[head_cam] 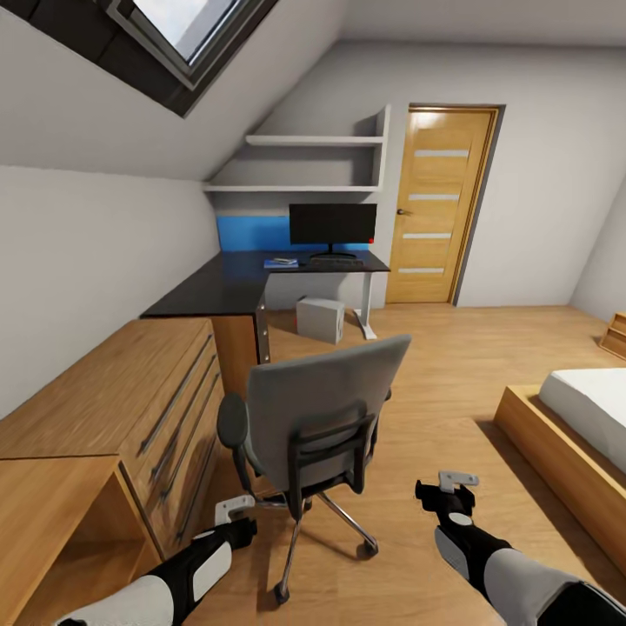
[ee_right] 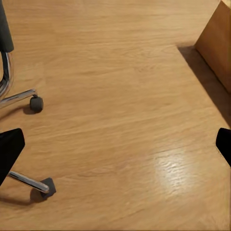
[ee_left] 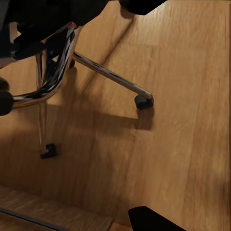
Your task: In the bedroom, organize the workspace by keeping the computer under the desk, ensuring the monitor is on the desk, placing the keyboard on the desk next to the monitor, placing the mouse on the desk next to the keyboard, moving the folder from the swivel chair onto the desk next to the mouse, stacking the notebook on top of the folder with the pen on top of the notebook, and positioning the swivel chair next to the desk.
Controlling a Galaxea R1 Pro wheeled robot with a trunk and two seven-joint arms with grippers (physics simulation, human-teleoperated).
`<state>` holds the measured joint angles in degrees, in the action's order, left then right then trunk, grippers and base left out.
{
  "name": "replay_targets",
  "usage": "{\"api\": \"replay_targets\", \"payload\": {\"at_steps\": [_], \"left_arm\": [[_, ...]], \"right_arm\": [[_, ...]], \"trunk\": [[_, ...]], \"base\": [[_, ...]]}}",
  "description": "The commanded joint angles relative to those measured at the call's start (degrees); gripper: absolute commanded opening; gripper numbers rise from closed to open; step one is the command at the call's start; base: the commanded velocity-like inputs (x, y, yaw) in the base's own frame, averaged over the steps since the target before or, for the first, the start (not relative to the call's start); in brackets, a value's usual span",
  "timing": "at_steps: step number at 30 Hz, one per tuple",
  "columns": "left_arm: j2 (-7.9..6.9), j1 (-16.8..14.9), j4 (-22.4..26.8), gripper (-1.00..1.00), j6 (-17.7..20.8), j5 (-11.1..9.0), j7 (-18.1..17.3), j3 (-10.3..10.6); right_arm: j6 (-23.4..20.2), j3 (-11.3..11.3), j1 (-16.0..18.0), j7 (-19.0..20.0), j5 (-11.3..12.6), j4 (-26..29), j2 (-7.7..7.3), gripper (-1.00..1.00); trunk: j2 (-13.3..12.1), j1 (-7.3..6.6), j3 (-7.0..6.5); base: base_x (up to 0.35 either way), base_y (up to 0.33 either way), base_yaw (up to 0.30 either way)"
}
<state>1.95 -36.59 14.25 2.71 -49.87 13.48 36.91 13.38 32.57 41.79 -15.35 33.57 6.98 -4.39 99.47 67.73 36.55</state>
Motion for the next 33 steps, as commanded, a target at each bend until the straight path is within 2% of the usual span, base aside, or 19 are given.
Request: {"api": "replay_targets", "payload": {"at_steps": [1, 4, 7, 9, 12, 13, 14, 21, 33], "left_arm": [[-0.03, -0.1, 0.1, 1.0, 0.4, -0.3, 0.5, 0.3], [-0.02, -0.2, 0.0, 1.0, 0.1, -0.3, 0.5, 0.2], [-0.03, -0.2, -0.3, 1.0, -2.7, -0.3, 0.4, 0.4], [0.15, -0.2, -2.6, 1.0, -7.5, -0.3, 0.1, 0.6], [0.21, -0.2, -3.0, 1.0, -8.1, -0.2, 0.1, 0.7], [0.24, -0.2, -3.2, 1.0, -8.4, -0.2, 0.1, 0.7], [0.24, -0.2, -3.2, 1.0, -8.4, -0.2, 0.1, 0.7], [0.82, -0.2, -3.3, 1.0, -8.6, 0.0, 0.0, 0.7], [0.83, -0.2, -3.3, 1.0, -8.6, 0.0, 0.0, 0.7]], "right_arm": [[-0.3, 0.6, 0.3, 0.4, 0.5, -0.2, -0.13, 1.0], [-0.7, 0.7, 0.6, 1.1, 0.4, -0.6, -0.19, 1.0], [-0.7, 0.7, 0.7, 1.5, 0.6, -0.7, 0.22, 1.0], [1.4, 0.6, 0.7, 1.6, 0.8, -1.0, 1.66, 1.0], [4.1, 0.6, 0.6, 1.6, 0.9, -1.1, 2.65, 1.0], [6.9, 0.6, 0.6, 1.5, 0.9, -1.0, 4.1, 1.0], [7.2, 0.6, 0.6, 1.4, 0.9, -1.0, 4.3, 1.0], [8.1, 0.5, 0.5, 1.5, 0.8, -1.1, 4.54, 1.0], [8.2, 0.6, 0.5, 1.6, 0.5, -1.1, 4.57, 1.0]], "trunk": [[0.4, 0.22, 0.24], [1.6, 0.88, 0.78], [2.8, 1.54, 1.32], [3.7, 1.98, 1.68], [4.9, 2.64, 2.22], [5.3, 2.86, 2.4], [5.7, 3.08, 2.58], [8.5, 4.61, 3.83], [13.3, 7.25, 5.99]], "base": [[0.0, 0.0, 0.0], [0.0, 0.0, 0.0], [0.0, 0.0, 0.0], [0.0, 0.0, 0.0], [0.0, 0.0, 0.0], [0.0, 0.0, 0.0], [0.0, 0.0, 0.0], [0.0, 0.0, 0.0], [0.0, 0.0, 0.0]]}}
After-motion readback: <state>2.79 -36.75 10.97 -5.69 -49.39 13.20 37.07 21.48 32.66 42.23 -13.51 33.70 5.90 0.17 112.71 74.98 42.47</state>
